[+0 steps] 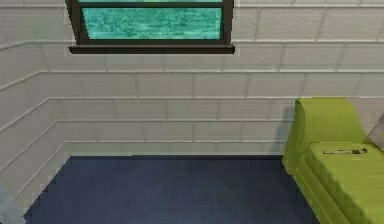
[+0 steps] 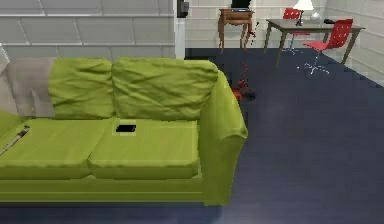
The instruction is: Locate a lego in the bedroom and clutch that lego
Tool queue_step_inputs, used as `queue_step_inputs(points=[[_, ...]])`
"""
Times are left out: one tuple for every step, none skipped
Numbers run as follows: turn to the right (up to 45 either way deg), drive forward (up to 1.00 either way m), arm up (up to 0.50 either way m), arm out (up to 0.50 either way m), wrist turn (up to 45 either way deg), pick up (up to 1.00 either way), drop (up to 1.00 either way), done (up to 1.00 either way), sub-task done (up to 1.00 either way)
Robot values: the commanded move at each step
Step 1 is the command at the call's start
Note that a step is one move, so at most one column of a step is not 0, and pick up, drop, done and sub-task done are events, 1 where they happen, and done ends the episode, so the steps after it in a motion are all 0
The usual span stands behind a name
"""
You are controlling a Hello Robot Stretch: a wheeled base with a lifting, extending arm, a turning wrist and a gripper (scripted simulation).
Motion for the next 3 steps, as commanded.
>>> queue_step_inputs(points=[[12.0, 0.0, 0.0, 0.0, 0.0, 0.0, 0.0, 0.0, 0.0], [3.0, 0.0, 0.0, 0.0, 0.0, 0.0, 0.0, 0.0, 0.0], [0.0, 0.1, 0.0, 0.0, 0.0, 0.0, 0.0, 0.0, 0.0]])
